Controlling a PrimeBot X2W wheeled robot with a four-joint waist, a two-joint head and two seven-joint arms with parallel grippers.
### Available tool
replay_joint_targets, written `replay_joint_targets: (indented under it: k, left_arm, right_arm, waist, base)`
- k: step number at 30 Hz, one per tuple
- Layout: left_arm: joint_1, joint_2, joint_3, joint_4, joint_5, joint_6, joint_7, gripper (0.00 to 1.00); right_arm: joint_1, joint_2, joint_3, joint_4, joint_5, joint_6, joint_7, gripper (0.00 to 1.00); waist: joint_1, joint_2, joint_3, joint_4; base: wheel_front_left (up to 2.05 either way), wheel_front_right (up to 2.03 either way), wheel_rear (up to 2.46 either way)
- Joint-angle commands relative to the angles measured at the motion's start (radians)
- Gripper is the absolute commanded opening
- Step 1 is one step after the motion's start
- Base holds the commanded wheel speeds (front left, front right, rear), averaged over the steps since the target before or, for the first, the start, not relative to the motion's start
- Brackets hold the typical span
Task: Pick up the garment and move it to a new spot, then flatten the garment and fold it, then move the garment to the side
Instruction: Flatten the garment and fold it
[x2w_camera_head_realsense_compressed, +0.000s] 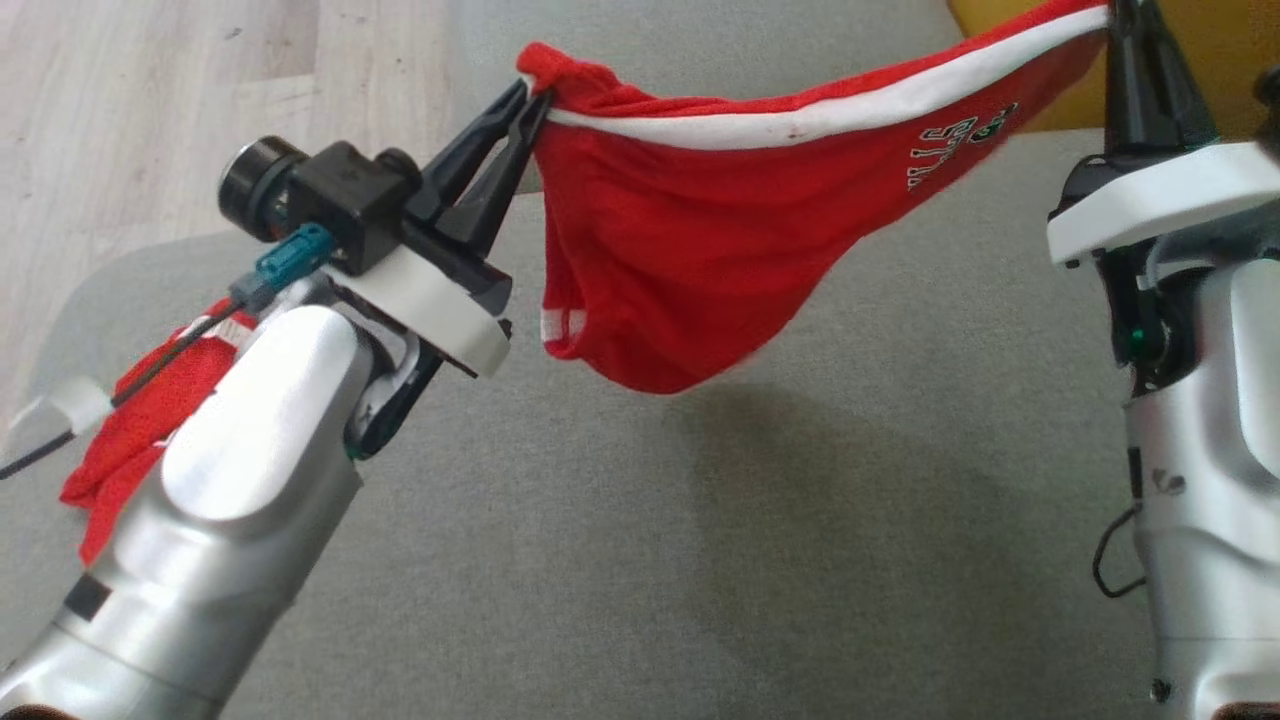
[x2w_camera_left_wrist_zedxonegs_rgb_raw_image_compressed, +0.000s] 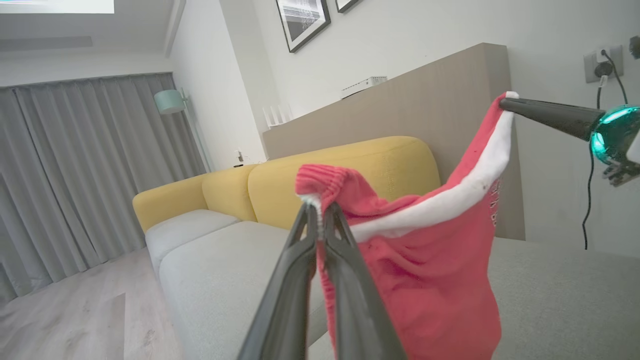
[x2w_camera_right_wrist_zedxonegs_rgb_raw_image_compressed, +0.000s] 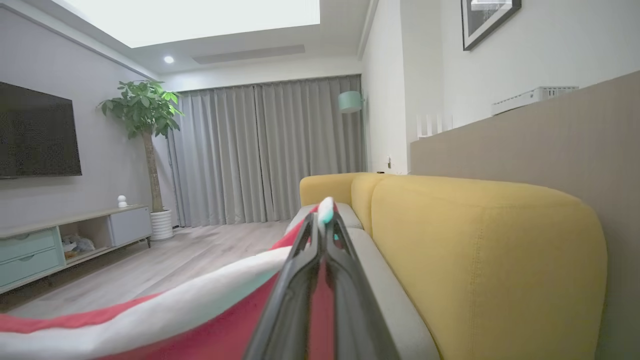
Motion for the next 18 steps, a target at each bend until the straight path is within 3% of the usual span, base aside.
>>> replay_joint_targets:
  k: [1, 11, 18]
  left_arm:
    - [-0.059, 0.043, 0.058, -0.028, -0.008, 0.004, 0.004, 0.0]
    - [-0.02, 0.095, 0.054, -0.071, -0.028, 0.016, 0.066, 0.0]
    - [-0.158, 0.11, 0.047, -0.027, -0.06, -0.004, 0.139, 0.0]
  right_arm:
    - [-0.03, 0.0, 0.017, -0.045, 0.0, -0.001, 0.007, 0.0]
    - [0.077, 0.009, -0.037, -0.087, -0.027, -0.001, 0.103, 0.0]
    - [-0.058, -0.009, -0.009, -0.024, -0.015, -0.001, 0.145, 0.0]
  waist:
    - [0.0001, 0.0, -0.003, 0.005]
    - [0.0001, 0.0, 0.035, 0.013]
    - [0.0001, 0.0, 0.193, -0.01]
  base:
    - [0.0, 0.0, 0.0]
    - [0.0, 0.0, 0.0]
    - [0.0, 0.0, 0.0]
